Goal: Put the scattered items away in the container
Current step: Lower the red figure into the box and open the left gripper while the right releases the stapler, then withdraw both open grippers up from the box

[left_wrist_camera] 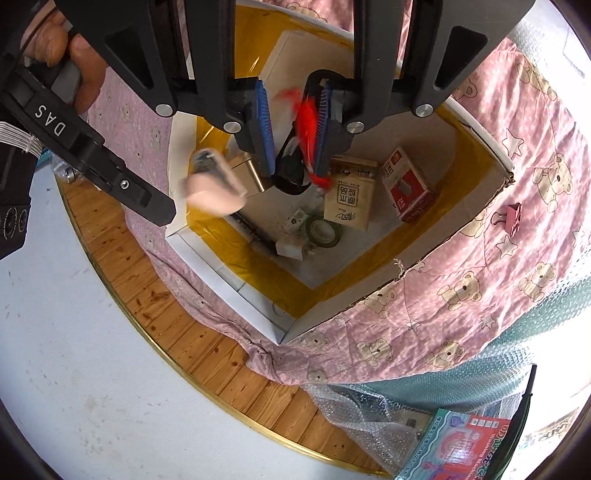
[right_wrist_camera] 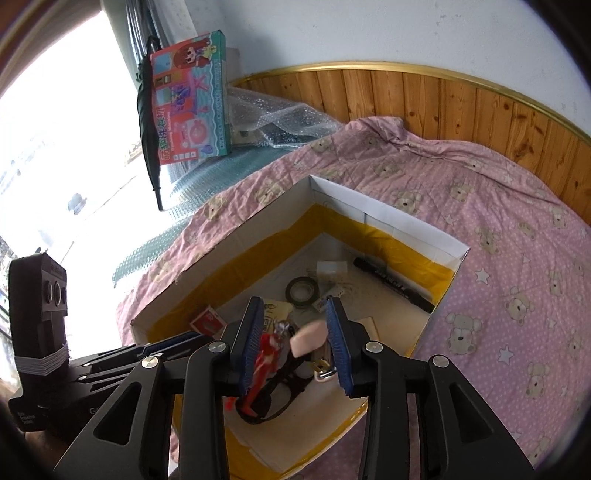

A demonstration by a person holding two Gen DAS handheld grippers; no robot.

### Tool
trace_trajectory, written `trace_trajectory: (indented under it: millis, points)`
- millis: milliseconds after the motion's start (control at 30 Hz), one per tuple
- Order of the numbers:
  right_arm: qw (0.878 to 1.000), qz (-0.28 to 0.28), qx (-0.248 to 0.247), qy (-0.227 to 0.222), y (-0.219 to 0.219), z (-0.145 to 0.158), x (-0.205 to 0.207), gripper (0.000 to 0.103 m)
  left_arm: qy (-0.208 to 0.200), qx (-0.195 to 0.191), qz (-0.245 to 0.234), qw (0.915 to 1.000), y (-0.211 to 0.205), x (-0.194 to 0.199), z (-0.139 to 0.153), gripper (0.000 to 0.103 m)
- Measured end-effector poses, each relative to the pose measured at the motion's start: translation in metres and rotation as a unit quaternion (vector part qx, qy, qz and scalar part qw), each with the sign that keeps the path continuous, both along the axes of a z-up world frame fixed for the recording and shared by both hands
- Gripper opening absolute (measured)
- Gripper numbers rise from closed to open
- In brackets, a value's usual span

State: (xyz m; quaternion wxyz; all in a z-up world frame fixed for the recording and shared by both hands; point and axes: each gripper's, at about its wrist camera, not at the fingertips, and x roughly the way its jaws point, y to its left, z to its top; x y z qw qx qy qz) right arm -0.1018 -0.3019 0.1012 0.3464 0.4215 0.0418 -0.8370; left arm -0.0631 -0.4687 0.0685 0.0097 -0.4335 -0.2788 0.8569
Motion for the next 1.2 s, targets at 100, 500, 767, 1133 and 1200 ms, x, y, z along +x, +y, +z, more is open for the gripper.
trace_trajectory:
  millis: [100, 500, 767, 1133, 1200]
  points:
    - [1.000, -0.002, 0.005, -0.004, 0.001, -0.003, 0.000, 0.038, -0.005, 0.004, 0.002, 1.0000, -0.004, 0.000, -0.002, 0.023]
    - [0.998, 0.031, 0.042, -0.040, 0.000, -0.004, 0.026, 0.040, -0.021, -0.024, -0.013, 0.9994, 0.003, 0.007, 0.009, 0.028]
    - [0.991, 0.072, 0.091, -0.064, -0.001, -0.004, 0.045, 0.040, -0.042, -0.068, -0.045, 0.9958, 0.017, 0.013, 0.022, 0.037]
    - [0.982, 0.094, 0.128, -0.099, 0.009, -0.005, 0.040, 0.040, -0.080, -0.093, -0.121, 0.9850, 0.035, 0.011, 0.039, 0.044]
    - [0.981, 0.095, 0.133, -0.101, 0.010, -0.004, 0.038, 0.040, -0.086, -0.092, -0.133, 0.9831, 0.039, 0.009, 0.040, 0.044]
